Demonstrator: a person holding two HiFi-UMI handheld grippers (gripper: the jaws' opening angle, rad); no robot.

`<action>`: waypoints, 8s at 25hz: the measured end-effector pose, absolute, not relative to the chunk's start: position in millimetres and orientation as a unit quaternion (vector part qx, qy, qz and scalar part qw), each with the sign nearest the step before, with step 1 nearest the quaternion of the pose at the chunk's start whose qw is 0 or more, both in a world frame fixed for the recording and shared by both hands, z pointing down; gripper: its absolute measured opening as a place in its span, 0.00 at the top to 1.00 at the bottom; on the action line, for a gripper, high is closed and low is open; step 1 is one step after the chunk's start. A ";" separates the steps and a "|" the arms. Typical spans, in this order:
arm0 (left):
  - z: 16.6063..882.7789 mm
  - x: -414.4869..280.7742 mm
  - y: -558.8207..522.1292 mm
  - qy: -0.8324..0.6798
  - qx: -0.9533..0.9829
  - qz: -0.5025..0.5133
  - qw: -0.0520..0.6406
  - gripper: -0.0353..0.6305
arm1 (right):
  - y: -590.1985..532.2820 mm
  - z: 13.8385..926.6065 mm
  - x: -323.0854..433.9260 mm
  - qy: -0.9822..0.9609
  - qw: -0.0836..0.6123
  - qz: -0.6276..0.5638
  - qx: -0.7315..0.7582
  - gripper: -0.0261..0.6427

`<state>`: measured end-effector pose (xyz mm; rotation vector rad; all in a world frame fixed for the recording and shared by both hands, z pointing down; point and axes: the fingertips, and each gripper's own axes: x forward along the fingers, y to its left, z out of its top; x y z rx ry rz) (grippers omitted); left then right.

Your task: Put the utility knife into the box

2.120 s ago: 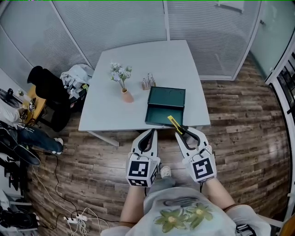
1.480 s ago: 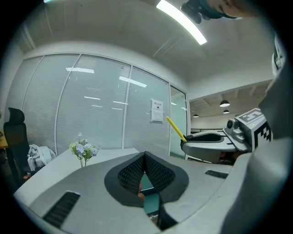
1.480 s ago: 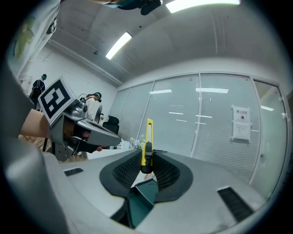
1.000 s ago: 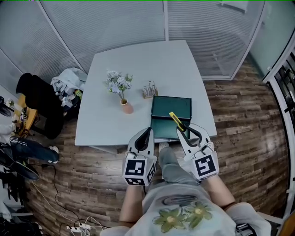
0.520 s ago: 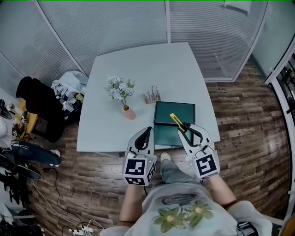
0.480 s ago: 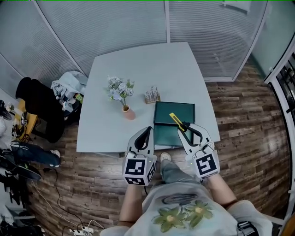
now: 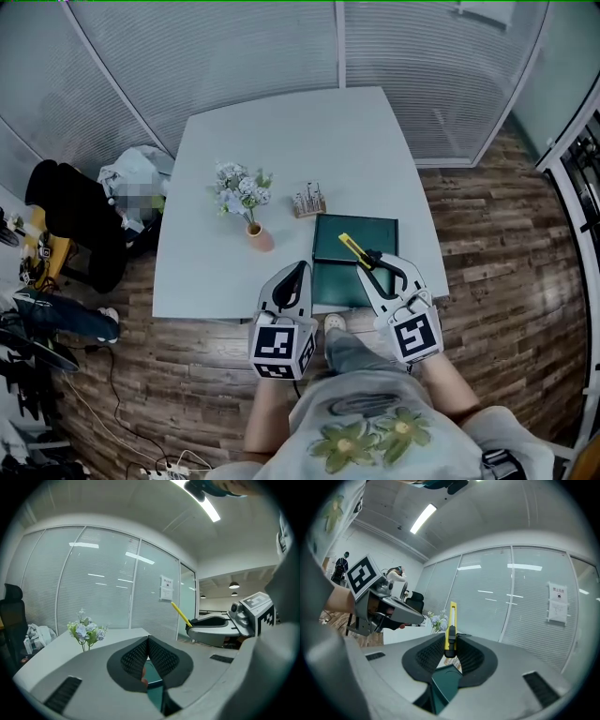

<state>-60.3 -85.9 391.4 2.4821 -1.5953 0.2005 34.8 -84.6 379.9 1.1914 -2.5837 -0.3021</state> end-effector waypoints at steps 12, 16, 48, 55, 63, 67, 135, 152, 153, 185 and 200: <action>403.5 -71.0 -101.1 -0.544 0.830 0.075 0.101 0.96 | -97.7 404.6 23.0 -0.901 0.171 -0.095 0.386 0.84; 409.9 -75.5 -102.4 -0.546 0.827 0.079 0.107 0.96 | -99.9 411.0 19.6 -0.902 0.177 -0.091 0.383 0.84; 440.2 -78.9 -136.8 -0.535 0.828 0.097 0.137 0.96 | -122.8 465.6 9.1 -0.902 0.256 -0.094 0.333 0.84; 447.4 -77.1 -138.6 -0.530 0.830 0.103 0.142 0.96 | -121.2 478.5 9.7 -0.900 0.280 -0.098 0.318 0.84; 452.5 -71.6 -141.3 -0.524 0.832 0.109 0.144 0.96 | -116.4 493.4 8.8 -0.903 0.298 -0.084 0.296 0.84; 455.1 -70.9 -141.4 -0.523 0.833 0.112 0.145 0.95 | -114.8 498.6 8.0 -0.904 0.306 -0.080 0.289 0.84; 483.3 -91.2 -154.5 -0.522 0.825 0.120 0.180 0.93 | -108.5 595.9 4.2 -0.888 0.416 -0.043 0.194 0.84; 489.1 -91.8 -159.1 -0.507 0.832 0.112 0.196 0.94 | -107.8 629.6 3.5 -0.879 0.447 -0.023 0.163 0.84; 489.7 -91.9 -159.4 -0.505 0.833 0.113 0.196 0.94 | -107.7 631.3 3.5 -0.878 0.449 -0.022 0.162 0.84; 505.8 -101.5 -161.7 -0.505 0.827 0.122 0.213 0.94 | -106.0 693.6 2.5 -0.850 0.518 -0.002 0.099 0.84; 510.0 -98.3 -162.6 -0.503 0.828 0.126 0.216 0.94 | -103.3 707.4 7.7 -0.835 0.543 0.009 0.088 0.83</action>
